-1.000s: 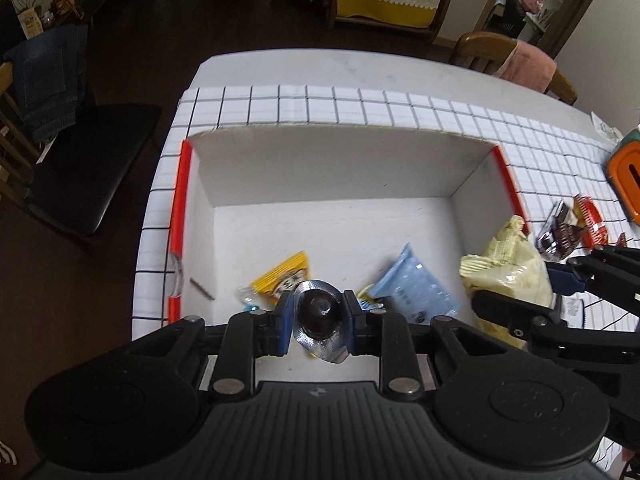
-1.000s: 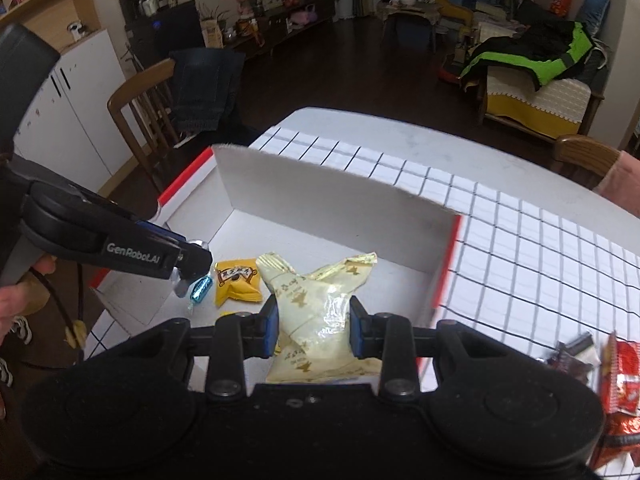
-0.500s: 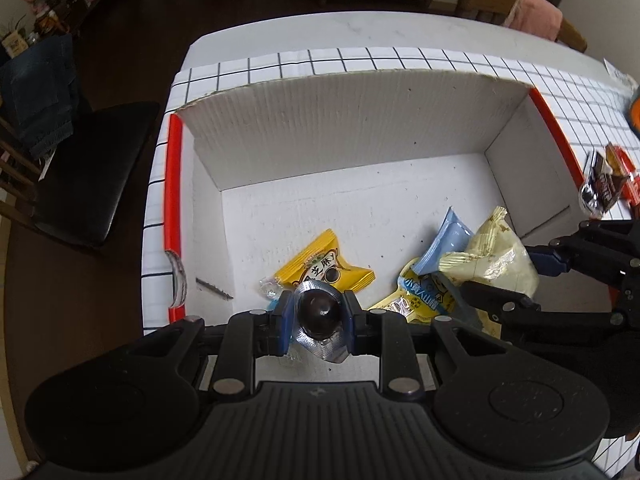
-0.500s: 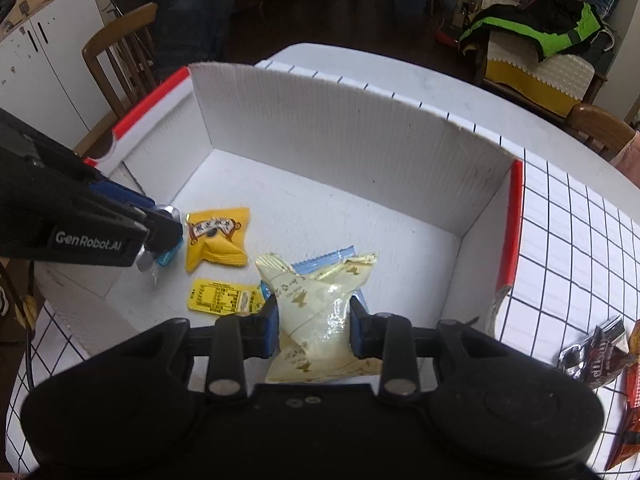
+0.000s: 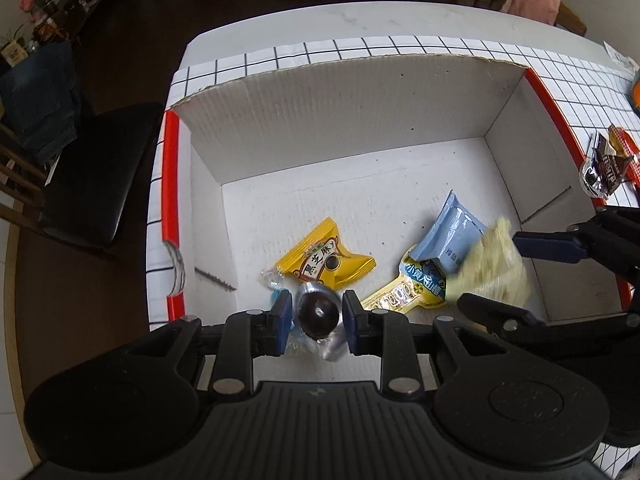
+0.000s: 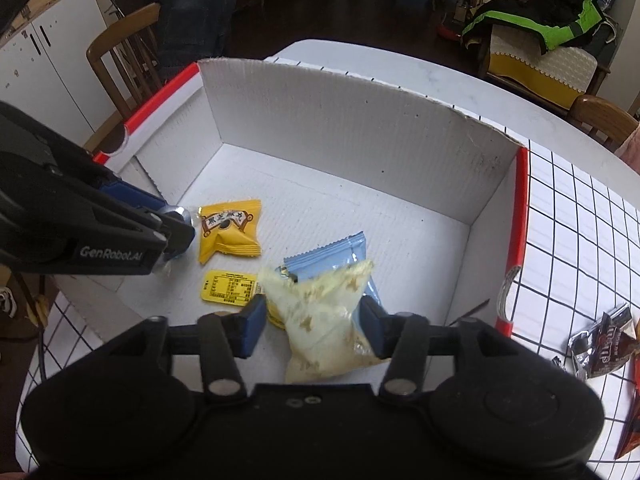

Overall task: Organize snacks
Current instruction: 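Open the left gripper to drop the chocolate while the right gripper drops the cream bag, then move both grippers back from the box toward the remaining snacks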

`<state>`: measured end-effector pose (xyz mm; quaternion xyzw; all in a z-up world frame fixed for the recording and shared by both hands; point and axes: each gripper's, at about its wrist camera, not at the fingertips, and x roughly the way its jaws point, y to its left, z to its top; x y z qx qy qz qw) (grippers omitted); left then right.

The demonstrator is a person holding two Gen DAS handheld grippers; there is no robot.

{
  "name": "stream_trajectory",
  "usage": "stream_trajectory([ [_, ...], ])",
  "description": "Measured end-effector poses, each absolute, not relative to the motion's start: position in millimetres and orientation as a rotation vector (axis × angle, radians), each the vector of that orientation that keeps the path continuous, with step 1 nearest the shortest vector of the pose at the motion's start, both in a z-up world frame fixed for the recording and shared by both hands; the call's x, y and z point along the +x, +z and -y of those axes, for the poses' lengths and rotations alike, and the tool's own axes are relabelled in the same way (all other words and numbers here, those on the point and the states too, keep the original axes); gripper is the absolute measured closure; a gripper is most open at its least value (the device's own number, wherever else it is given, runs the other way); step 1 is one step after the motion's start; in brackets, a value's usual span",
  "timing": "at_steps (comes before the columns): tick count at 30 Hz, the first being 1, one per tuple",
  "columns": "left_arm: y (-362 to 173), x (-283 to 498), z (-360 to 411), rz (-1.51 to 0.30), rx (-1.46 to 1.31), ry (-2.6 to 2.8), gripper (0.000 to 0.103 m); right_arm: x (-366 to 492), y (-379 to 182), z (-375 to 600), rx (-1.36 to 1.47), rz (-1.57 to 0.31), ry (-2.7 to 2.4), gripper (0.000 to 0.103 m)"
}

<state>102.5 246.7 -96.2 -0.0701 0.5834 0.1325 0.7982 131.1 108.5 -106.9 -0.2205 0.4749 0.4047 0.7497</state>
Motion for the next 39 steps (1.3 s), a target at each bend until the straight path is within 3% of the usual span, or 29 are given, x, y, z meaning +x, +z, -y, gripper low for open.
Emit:
stream_trajectory([
  [7, -84, 90, -245, -1.219, -0.167, 0.297, 0.076, 129, -90, -94, -0.420, -1.025, 0.905, 0.040],
  [12, -69, 83, -234, -1.178, -0.156, 0.293, 0.069, 125, -74, -80, -0.384, -0.996, 0.921, 0.033],
  [26, -22, 84, -176, -1.040, -0.127, 0.236, 0.036, 129, -34, -17, -0.268, -0.959, 0.917, 0.019],
  [39, -10, 108, -101, -0.977, -0.088, 0.158, 0.025, 145, -17, 63, -0.202, -0.929, 0.885, 0.016],
])
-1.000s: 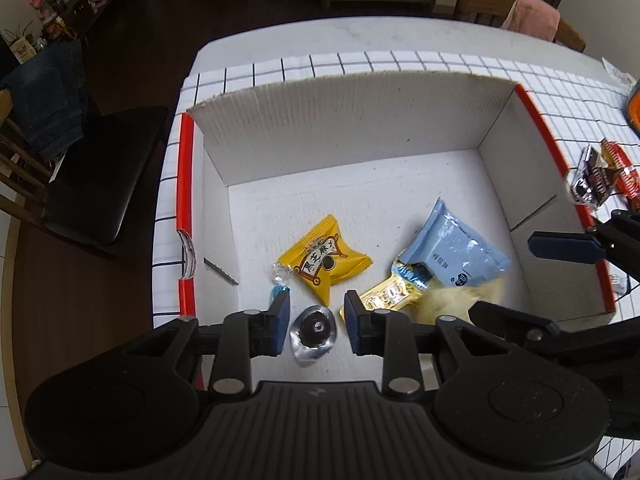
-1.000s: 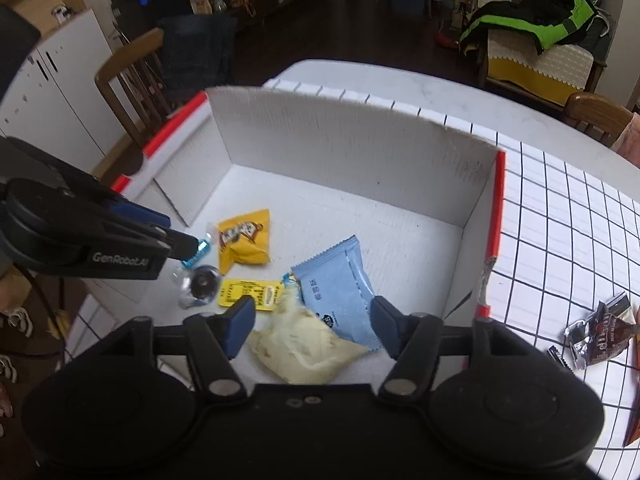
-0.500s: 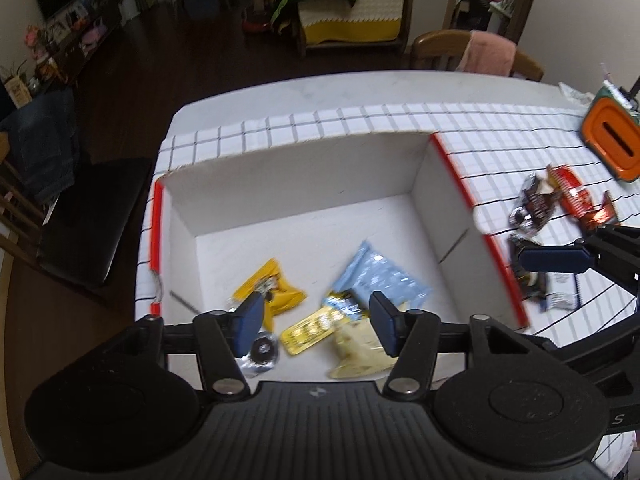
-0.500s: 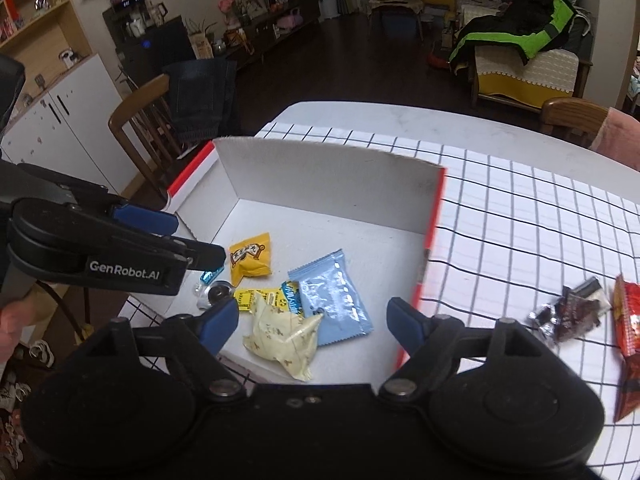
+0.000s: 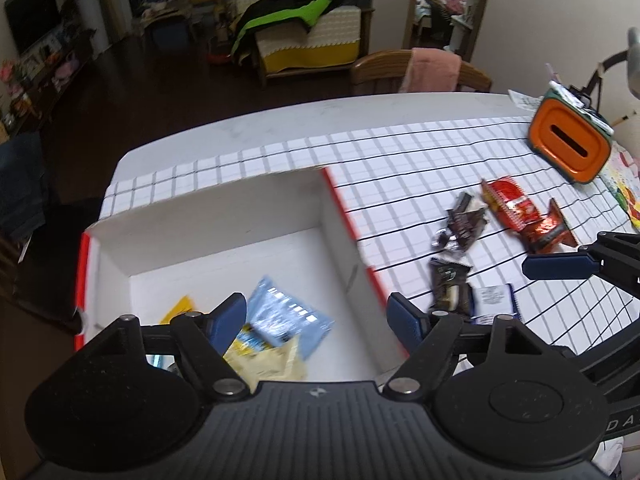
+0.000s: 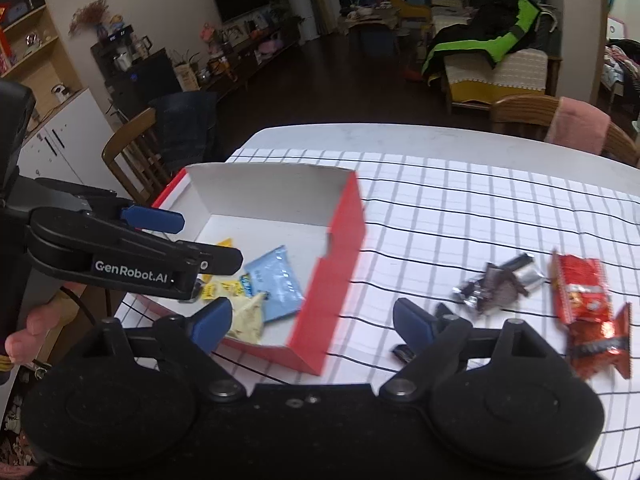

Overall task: Organize snacks
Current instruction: 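Move both grippers back from the box toward the remaining snacks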

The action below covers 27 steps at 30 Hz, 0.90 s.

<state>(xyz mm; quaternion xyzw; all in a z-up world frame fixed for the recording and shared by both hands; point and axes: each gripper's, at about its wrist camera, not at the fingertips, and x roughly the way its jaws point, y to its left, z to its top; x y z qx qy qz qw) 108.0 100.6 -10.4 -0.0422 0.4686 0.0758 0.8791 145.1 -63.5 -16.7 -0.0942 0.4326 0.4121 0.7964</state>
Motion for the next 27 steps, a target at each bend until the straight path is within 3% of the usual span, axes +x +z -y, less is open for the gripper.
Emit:
stream_trajectory([
  [2, -10, 112, -88, -0.967, -0.080, 0.143, 0.024, 149, -17, 76, -0.206, -0.926, 0.883, 0.014],
  [4, -11, 117, -75, -0.958, -0.075, 0.127, 0.021, 152, -18, 90, -0.207, -0.915, 0.872, 0.006],
  [11, -20, 139, -37, -0.957, -0.082, 0.078, 0.017, 171, -27, 130, -0.250, -0.909, 0.871, 0.001],
  [27, -79, 197, 27, -1.092, -0.024, 0.107, 0.017, 209, -95, 164, -0.502, -0.941, 1.012, 0.001],
])
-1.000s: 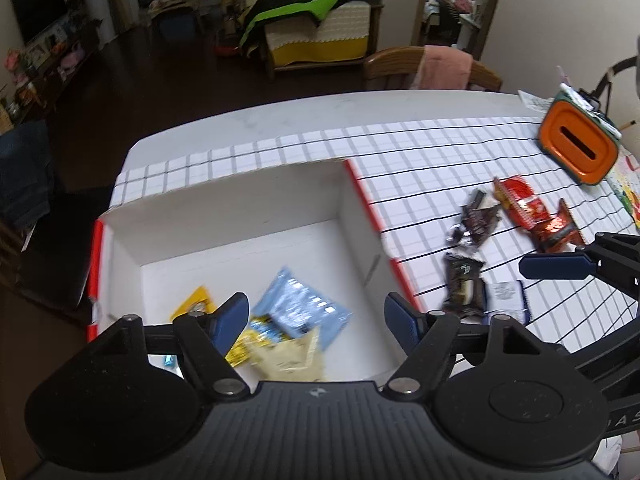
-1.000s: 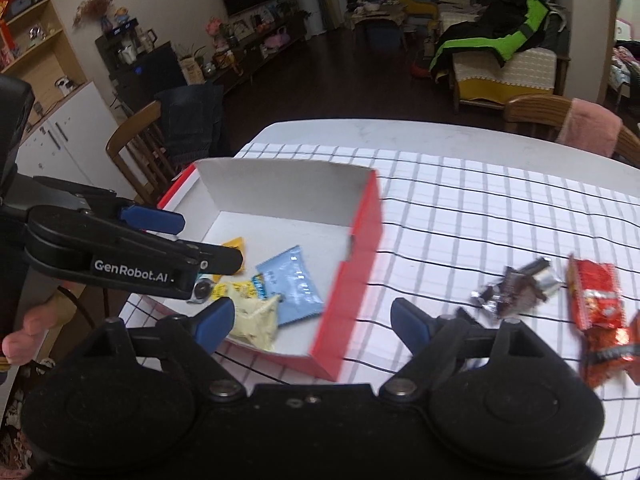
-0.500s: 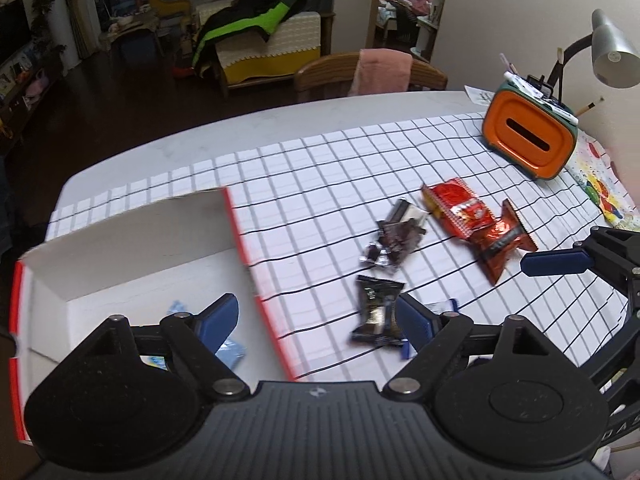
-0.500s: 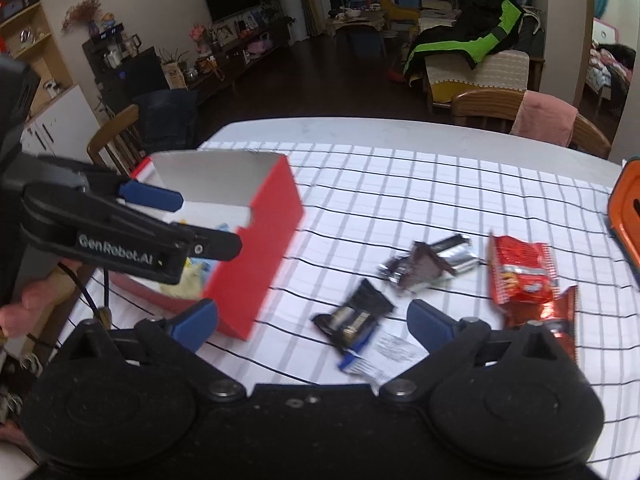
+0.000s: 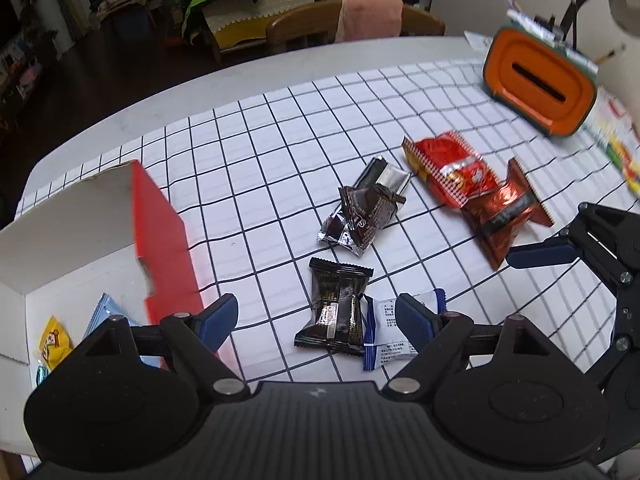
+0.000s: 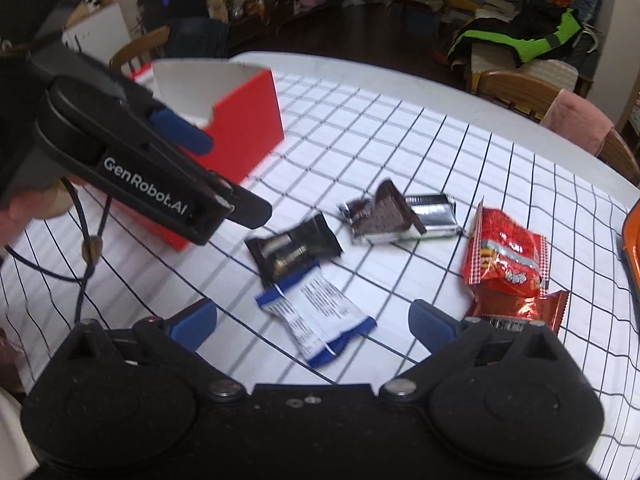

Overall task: Organize snacks
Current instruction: 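Move both grippers back from the box toward the remaining snacks, then grasp the dark chocolate bar with the left gripper while the right gripper grasps the white-blue biscuit packet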

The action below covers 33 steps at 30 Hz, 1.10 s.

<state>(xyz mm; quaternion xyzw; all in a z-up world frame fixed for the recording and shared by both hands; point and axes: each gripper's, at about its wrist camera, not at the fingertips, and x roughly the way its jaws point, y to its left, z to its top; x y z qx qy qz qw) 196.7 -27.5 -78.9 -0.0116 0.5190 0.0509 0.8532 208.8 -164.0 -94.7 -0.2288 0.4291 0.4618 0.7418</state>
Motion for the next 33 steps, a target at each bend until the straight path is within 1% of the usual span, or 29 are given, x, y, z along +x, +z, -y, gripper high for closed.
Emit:
stream_trajectory([
  [7, -105, 219, 35, -1.158, -0.029, 0.118, 0.017, 209, -116, 162, -0.597, -0.927, 1.106, 0.001],
  [11, -116, 229, 34, -1.200, -0.046, 0.108, 0.017, 209, -125, 156, -0.646, -0.921, 1.148, 0.004],
  [16, -127, 237, 32, -1.227, -0.043, 0.110, 0.017, 209, -140, 147, -0.715, -0.899, 1.182, 0.011],
  [18, -131, 241, 29, -1.240, -0.053, 0.116, 0.017, 209, -145, 141, -0.749, -0.880, 1.190, 0.015],
  [20, -134, 244, 25, -1.255, -0.073, 0.114, 0.018, 210, -148, 136, -0.762, -0.873, 1.207, 0.015],
  [21, -136, 245, 23, -1.262, -0.082, 0.114, 0.018, 211, -149, 135, -0.762, -0.873, 1.211, 0.017],
  [22, -137, 246, 22, -1.268, -0.088, 0.116, 0.018, 213, -150, 133, -0.762, -0.875, 1.214, 0.019],
  [24, -141, 248, 19, -1.279, -0.097, 0.122, 0.018, 216, -152, 129, -0.757, -0.887, 1.218, 0.027],
  [26, -145, 249, 17, -1.292, -0.112, 0.126, 0.027, 217, -154, 126, -0.752, -0.890, 1.220, 0.029],
  [28, -149, 250, 13, -1.309, -0.135, 0.129, 0.031, 217, -156, 124, -0.762, -0.888, 1.221, 0.030],
  [33, -156, 249, 9, -1.318, -0.165, 0.125, 0.033, 213, -157, 124, -0.762, -0.889, 1.225, 0.040],
])
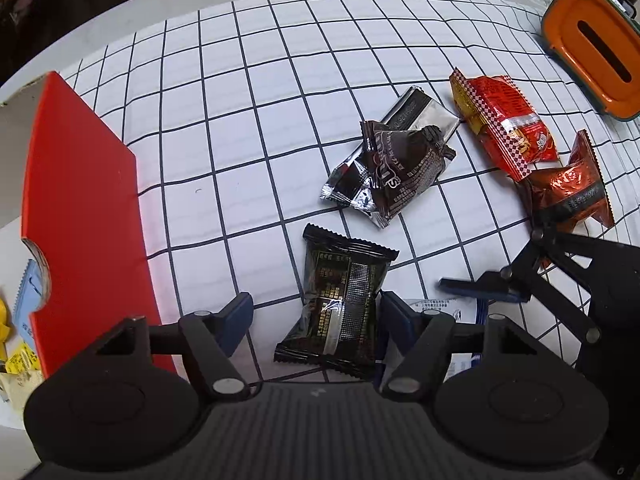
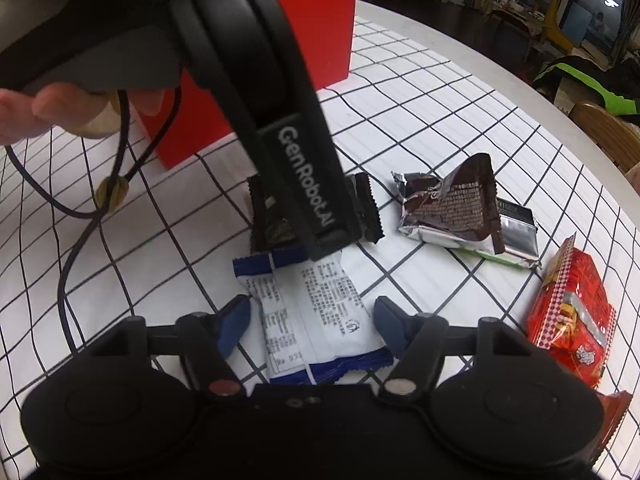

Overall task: Organize snacks
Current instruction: 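Grasp the dark chocolate bar with the left gripper while the right gripper grasps the white-blue biscuit packet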

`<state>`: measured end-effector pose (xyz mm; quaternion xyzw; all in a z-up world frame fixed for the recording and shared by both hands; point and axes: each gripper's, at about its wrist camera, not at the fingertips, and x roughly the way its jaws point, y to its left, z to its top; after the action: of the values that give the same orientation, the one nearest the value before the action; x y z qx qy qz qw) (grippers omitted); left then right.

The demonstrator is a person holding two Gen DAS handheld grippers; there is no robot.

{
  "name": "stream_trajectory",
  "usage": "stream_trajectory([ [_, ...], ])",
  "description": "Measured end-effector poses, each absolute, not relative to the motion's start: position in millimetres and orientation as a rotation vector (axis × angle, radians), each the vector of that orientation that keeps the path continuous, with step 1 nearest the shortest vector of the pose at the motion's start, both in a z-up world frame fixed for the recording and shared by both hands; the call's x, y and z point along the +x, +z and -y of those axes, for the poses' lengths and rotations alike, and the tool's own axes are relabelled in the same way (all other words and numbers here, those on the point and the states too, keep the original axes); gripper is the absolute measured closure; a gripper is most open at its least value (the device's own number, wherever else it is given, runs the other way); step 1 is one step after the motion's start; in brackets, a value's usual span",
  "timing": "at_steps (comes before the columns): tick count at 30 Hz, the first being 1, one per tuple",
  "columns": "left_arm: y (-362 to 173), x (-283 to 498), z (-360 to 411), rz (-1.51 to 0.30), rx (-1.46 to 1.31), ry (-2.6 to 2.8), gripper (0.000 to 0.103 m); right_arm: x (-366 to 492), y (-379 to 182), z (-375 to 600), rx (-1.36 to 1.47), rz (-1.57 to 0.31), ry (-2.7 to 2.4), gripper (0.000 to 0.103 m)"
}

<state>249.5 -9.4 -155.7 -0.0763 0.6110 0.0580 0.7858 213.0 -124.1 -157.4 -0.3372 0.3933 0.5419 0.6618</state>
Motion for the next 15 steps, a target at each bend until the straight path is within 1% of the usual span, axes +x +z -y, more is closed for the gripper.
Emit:
stream_trajectory([
  [2, -156, 249, 9, -1.315, -0.167, 0.118, 0.033, 213, -157, 127, -0.750, -0.898, 1.224, 0.046],
  [4, -157, 250, 8, -1.313, -0.183, 0.110, 0.033, 212, -157, 128, -0.747, -0.902, 1.221, 0.049],
  [8, -160, 249, 5, -1.327, -0.224, 0.102, 0.046, 207, -153, 139, -0.731, -0.925, 1.196, 0.055],
  [9, -161, 249, 6, -1.330, -0.225, 0.103, 0.047, 208, -154, 140, -0.728, -0.931, 1.188, 0.055],
  [11, -164, 248, 8, -1.335, -0.216, 0.103, 0.053, 209, -155, 144, -0.725, -0.939, 1.175, 0.055],
  [13, -163, 247, 11, -1.330, -0.196, 0.103, 0.057, 207, -154, 148, -0.716, -0.950, 1.161, 0.055],
  [14, -163, 247, 12, -1.329, -0.192, 0.102, 0.062, 206, -153, 150, -0.711, -0.955, 1.154, 0.056],
  [15, -162, 247, 13, -1.326, -0.190, 0.101, 0.065, 206, -152, 151, -0.703, -0.960, 1.146, 0.056],
])
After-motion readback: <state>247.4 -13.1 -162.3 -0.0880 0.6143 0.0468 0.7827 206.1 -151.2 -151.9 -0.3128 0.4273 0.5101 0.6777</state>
